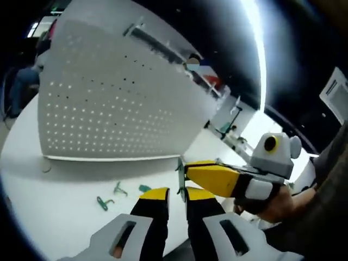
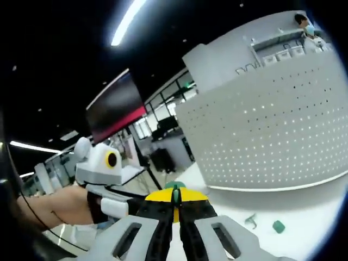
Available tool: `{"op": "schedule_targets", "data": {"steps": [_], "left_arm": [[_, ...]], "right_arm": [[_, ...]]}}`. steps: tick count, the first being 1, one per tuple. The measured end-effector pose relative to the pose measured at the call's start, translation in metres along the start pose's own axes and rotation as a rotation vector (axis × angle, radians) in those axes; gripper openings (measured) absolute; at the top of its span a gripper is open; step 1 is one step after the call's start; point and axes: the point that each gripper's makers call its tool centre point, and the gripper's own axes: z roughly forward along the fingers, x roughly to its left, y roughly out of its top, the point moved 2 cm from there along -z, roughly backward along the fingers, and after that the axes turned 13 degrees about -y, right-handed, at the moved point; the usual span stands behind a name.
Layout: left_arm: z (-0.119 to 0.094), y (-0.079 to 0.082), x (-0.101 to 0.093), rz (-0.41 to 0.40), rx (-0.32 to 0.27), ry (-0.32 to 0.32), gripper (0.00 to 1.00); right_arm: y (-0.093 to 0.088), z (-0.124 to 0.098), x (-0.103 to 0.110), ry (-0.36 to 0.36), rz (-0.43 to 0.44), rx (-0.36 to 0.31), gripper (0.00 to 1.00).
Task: Insert the hook assembly into the mounting plate slot until the hook locks in place.
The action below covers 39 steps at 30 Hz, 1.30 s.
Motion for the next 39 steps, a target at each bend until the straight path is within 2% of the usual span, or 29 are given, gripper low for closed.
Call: {"op": "schedule_targets", "data": {"steps": [4,15,19,20,21,24,27,28,29,30,32,35,38,39], "left_arm": [[0.0,0.002,-0.003,0.015,0.003,-0.013,0.06],[-0.001,0.004,-0.005,0.027,-0.002,-0.007,0.03],[-0.002,0.004,-0.003,0.027,-0.001,0.013,0.02],[-0.002,0.005,-0.003,0.029,-0.004,0.016,0.02],[-0.002,0.006,-0.003,0.024,-0.01,0.018,0.02],[-0.002,0.008,-0.004,0.023,-0.013,0.019,0.01],[-0.005,0.013,-0.001,0.045,-0.032,0.051,0.01],[-0.006,0.015,0.0,0.055,-0.036,0.063,0.01],[-0.007,0.016,0.001,0.068,-0.037,0.076,0.01],[-0.009,0.017,0.003,0.094,-0.026,0.093,0.01],[-0.011,0.019,0.007,0.133,-0.017,0.121,0.01],[-0.012,0.021,0.006,0.146,-0.026,0.13,0.01],[-0.013,0.021,0.007,0.158,-0.024,0.141,0.01],[-0.013,0.021,0.007,0.159,-0.023,0.138,0.01]], "right_arm": [[0.001,0.0,0.0,0.001,-0.008,-0.005,0.0],[0.004,-0.002,0.003,-0.002,-0.026,-0.009,0.0],[0.003,-0.001,0.004,0.007,0.001,0.011,0.02],[0.004,0.0,0.004,0.007,0.059,0.011,0.03],[0.004,0.0,0.004,0.017,0.08,0.018,0.03],[0.006,0.0,0.004,0.02,0.077,0.028,0.04],[0.009,-0.003,0.006,0.024,0.052,0.025,0.06],[0.011,-0.004,0.006,0.03,0.057,0.008,0.07],[0.019,-0.006,0.01,0.064,0.101,-0.039,0.08],[0.015,-0.008,0.006,0.051,0.088,-0.016,0.09],[0.015,-0.008,0.008,0.055,0.077,-0.011,0.07],[0.014,-0.01,0.008,0.051,0.069,-0.003,0.06],[0.016,-0.012,0.005,0.043,0.124,0.012,0.06],[0.016,-0.011,0.005,0.04,0.116,0.012,0.06]]}}
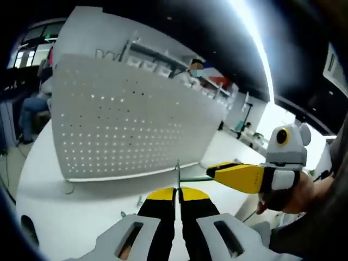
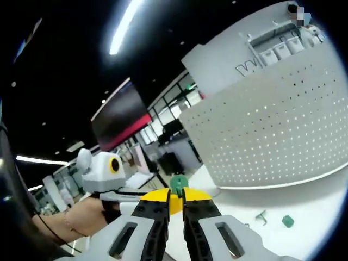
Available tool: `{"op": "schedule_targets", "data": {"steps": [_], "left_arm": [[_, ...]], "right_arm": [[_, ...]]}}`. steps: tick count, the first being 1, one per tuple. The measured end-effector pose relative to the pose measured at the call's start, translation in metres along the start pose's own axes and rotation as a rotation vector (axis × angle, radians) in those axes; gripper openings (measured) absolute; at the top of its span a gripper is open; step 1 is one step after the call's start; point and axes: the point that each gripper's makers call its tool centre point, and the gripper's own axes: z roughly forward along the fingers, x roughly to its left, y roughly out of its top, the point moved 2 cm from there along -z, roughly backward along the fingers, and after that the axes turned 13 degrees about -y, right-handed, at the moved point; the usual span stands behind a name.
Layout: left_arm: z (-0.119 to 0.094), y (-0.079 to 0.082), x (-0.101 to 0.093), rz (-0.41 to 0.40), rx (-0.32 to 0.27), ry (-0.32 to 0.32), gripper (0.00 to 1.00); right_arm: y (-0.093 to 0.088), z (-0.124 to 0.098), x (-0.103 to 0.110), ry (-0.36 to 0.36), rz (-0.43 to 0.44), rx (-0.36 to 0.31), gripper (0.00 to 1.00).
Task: Insert the hook assembly into the mounting plate slot until the hook locks in place.
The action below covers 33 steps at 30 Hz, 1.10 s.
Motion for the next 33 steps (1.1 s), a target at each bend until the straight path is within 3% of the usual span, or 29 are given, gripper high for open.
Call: {"op": "schedule_targets", "data": {"steps": [2,5,19,23,27,33], "left_arm": [[0.0,0.001,-0.001,0.011,-0.002,0.001,0.01],[0.002,0.0,-0.003,0.063,0.02,0.012,0.01],[0.001,0.008,-0.01,0.2,0.015,0.036,0.01],[-0.001,0.009,-0.007,0.21,0.02,0.05,0.01],[-0.005,0.008,-0.005,0.19,0.009,0.054,0.02],[-0.007,0.005,-0.002,0.175,0.0,0.049,0.02]], "right_arm": [[-0.003,0.002,-0.003,-0.024,-0.061,0.014,0.06],[-0.005,0.004,0.0,-0.02,-0.065,0.025,0.06],[-0.003,0.012,0.0,-0.011,0.024,0.032,0.03],[-0.005,0.016,0.001,-0.004,0.049,0.046,0.02],[-0.005,0.018,0.005,-0.01,-0.023,0.034,0.01],[-0.008,0.02,0.007,-0.006,-0.031,0.041,0.0]]}}
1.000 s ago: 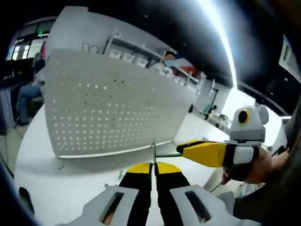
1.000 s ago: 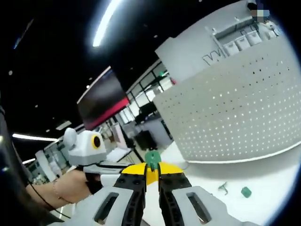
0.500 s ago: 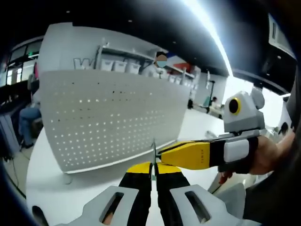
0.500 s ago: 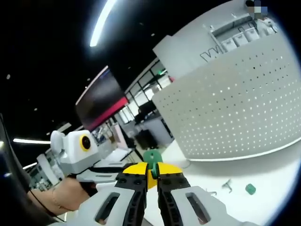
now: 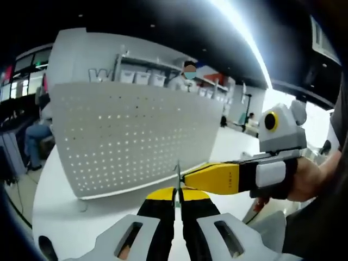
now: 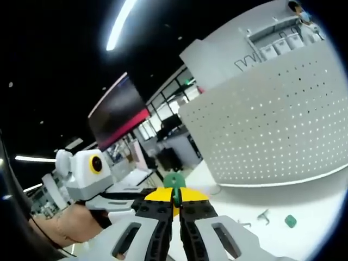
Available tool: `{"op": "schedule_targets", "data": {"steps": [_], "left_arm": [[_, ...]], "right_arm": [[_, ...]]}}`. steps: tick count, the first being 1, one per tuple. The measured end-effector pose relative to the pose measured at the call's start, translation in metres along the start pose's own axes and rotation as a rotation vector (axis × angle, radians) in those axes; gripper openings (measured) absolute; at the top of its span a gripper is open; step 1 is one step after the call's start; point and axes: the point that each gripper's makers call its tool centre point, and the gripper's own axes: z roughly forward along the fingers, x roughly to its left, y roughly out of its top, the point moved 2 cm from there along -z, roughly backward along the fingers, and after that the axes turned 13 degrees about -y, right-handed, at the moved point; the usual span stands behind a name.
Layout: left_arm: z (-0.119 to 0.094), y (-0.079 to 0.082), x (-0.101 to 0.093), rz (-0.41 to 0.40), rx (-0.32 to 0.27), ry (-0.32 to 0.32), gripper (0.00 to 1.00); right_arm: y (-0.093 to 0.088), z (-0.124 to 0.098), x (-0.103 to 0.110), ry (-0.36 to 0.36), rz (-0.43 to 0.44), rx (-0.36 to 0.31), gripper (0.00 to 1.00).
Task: Insert the hook assembly into the mounting plate slot until the hook locks in place.
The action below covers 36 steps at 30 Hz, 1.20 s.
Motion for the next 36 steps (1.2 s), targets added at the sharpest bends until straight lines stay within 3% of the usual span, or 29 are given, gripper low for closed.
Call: {"op": "schedule_targets", "data": {"steps": [18,23,29,31,36], "left_arm": [[-0.002,-0.008,0.0,0.0,0.004,-0.029,0.05],[0.001,-0.009,-0.004,-0.036,-0.006,-0.056,0.12],[0.008,-0.012,-0.006,-0.053,0.008,-0.067,0.33],[0.009,-0.013,-0.006,-0.048,0.015,-0.069,0.4],[0.005,-0.017,-0.007,0.004,0.012,-0.078,0.44]], "right_arm": [[-0.007,0.0,0.002,0.012,-0.066,0.026,0.0],[-0.004,0.001,0.002,0.008,-0.078,0.015,0.0],[-0.002,0.003,0.0,-0.004,-0.091,0.01,0.0],[-0.002,0.003,-0.002,-0.011,-0.11,0.007,0.0],[0.001,0.003,-0.009,-0.029,-0.127,0.0,0.0]]}}
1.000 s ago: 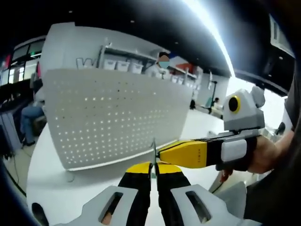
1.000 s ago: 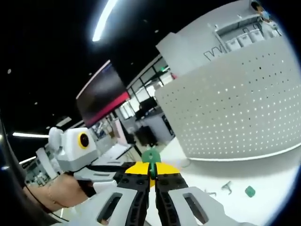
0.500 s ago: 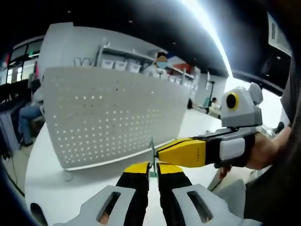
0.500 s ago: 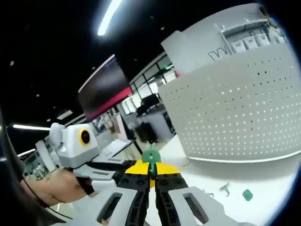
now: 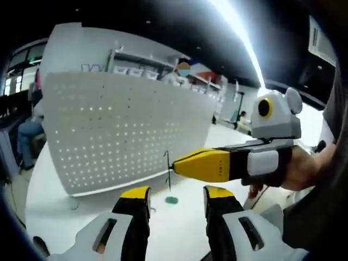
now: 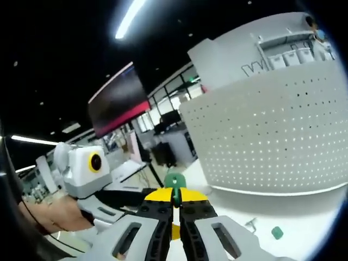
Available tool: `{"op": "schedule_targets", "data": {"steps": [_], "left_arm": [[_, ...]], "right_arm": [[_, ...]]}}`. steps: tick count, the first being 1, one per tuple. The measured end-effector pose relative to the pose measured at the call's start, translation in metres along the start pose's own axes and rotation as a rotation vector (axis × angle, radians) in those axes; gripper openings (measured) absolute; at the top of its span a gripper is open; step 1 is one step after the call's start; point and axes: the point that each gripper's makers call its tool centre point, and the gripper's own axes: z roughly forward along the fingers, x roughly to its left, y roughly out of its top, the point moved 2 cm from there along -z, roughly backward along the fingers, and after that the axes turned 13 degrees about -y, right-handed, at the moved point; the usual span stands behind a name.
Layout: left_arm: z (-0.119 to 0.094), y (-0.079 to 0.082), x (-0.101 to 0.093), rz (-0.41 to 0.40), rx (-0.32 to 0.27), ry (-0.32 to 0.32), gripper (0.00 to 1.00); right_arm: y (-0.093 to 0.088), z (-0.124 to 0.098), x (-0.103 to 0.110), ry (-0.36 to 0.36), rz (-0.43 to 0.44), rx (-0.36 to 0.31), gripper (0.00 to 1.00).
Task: Insert the hook assembly into the mounting plate slot until the hook locks in place.
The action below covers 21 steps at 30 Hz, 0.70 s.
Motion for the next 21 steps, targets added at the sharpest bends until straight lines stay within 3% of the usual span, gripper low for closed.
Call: {"op": "schedule_targets", "data": {"steps": [4,6,12,21], "left_arm": [[0.001,-0.011,0.0,-0.04,0.035,0.003,0.68],[0.001,-0.015,-0.001,-0.018,0.051,-0.001,0.77],[-0.003,-0.013,-0.004,0.0,0.046,0.0,0.89],[-0.006,-0.005,-0.004,0.021,0.034,0.021,1.0]], "right_arm": [[0.002,0.001,-0.008,-0.025,-0.017,-0.003,0.0],[0.008,0.002,-0.013,-0.035,-0.001,-0.019,0.0],[0.019,0.003,-0.026,-0.068,-0.051,-0.048,0.0],[0.029,0.008,-0.045,-0.143,-0.104,-0.1,0.0]]}}
